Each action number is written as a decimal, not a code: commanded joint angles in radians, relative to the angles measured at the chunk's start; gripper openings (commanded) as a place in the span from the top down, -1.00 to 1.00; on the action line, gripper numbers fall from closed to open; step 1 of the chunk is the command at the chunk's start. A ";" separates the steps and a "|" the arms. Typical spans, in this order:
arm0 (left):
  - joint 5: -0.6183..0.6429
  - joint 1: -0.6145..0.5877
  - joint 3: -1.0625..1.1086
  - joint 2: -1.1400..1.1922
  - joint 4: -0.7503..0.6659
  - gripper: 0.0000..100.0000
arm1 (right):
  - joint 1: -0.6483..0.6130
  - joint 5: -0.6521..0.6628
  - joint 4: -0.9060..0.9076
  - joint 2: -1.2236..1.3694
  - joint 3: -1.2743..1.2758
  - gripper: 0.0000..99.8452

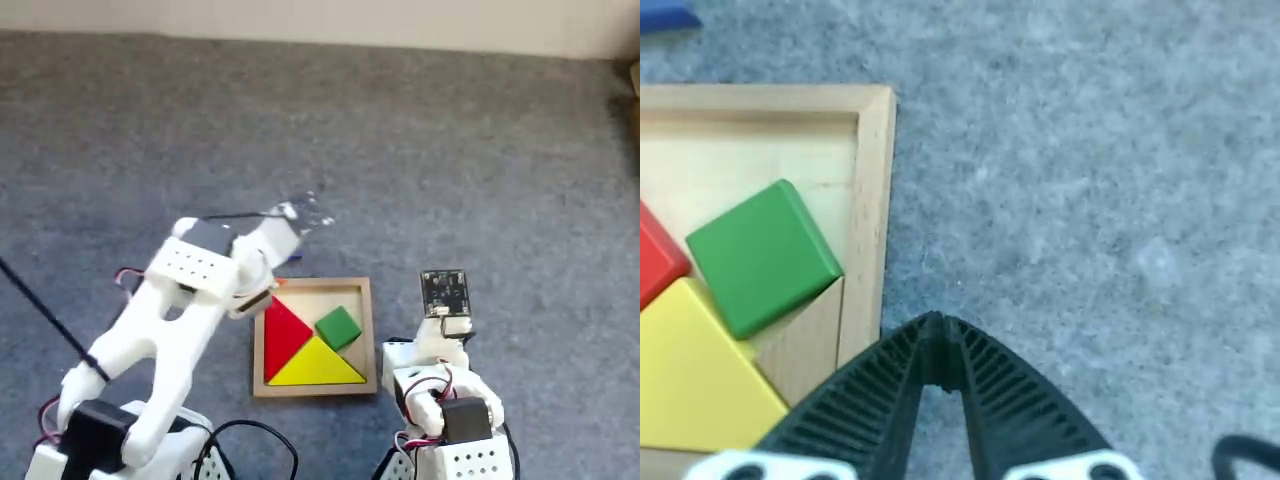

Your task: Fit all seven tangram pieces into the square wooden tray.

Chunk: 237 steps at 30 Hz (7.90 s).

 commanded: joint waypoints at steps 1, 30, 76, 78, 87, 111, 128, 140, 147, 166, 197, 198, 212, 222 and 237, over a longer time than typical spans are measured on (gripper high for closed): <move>-0.023 0.056 -0.116 0.038 0.009 0.99 | 0.016 0.015 0.005 -0.018 0.136 0.99; -0.169 0.182 -0.363 0.360 0.011 0.70 | 0.016 0.015 0.005 -0.018 0.136 0.99; 0.318 0.211 -0.438 0.371 0.044 0.63 | 0.019 0.015 0.005 -0.018 0.136 0.99; 0.385 0.216 -0.437 0.371 0.044 0.63 | 0.064 0.015 0.001 -0.018 0.136 0.99; 0.410 0.217 -0.305 0.374 -0.063 0.63 | 0.137 0.012 -0.041 -0.018 0.136 0.99; 0.410 0.389 -0.326 0.358 0.083 0.64 | 0.139 0.011 -0.041 -0.018 0.136 0.99; 0.379 0.081 -0.367 0.018 0.203 0.63 | 0.139 0.015 -0.041 -0.018 0.136 0.99; 0.130 -0.216 -0.154 -0.101 0.181 0.63 | 0.139 0.014 -0.041 -0.018 0.136 0.99; 0.084 -0.300 -0.016 -0.101 -0.003 0.63 | 0.139 0.012 -0.041 -0.018 0.136 0.99; 0.089 -0.344 -0.291 0.397 -0.097 0.63 | 0.139 0.014 -0.041 -0.018 0.136 0.99; 0.140 -0.355 -0.501 0.415 0.157 0.64 | 0.139 0.015 -0.041 -0.018 0.136 0.99; 0.140 -0.354 -0.484 0.412 0.153 0.64 | 0.139 0.015 -0.041 -0.018 0.136 0.99; 0.140 -0.360 -0.226 0.418 -0.058 0.64 | 0.139 0.015 -0.039 -0.018 0.136 0.99; 0.140 -0.392 -0.236 0.437 -0.106 0.64 | 0.139 0.015 -0.039 -0.018 0.136 0.99; 0.189 -0.341 -0.403 0.421 0.031 0.64 | 0.140 0.015 -0.039 -0.018 0.136 0.99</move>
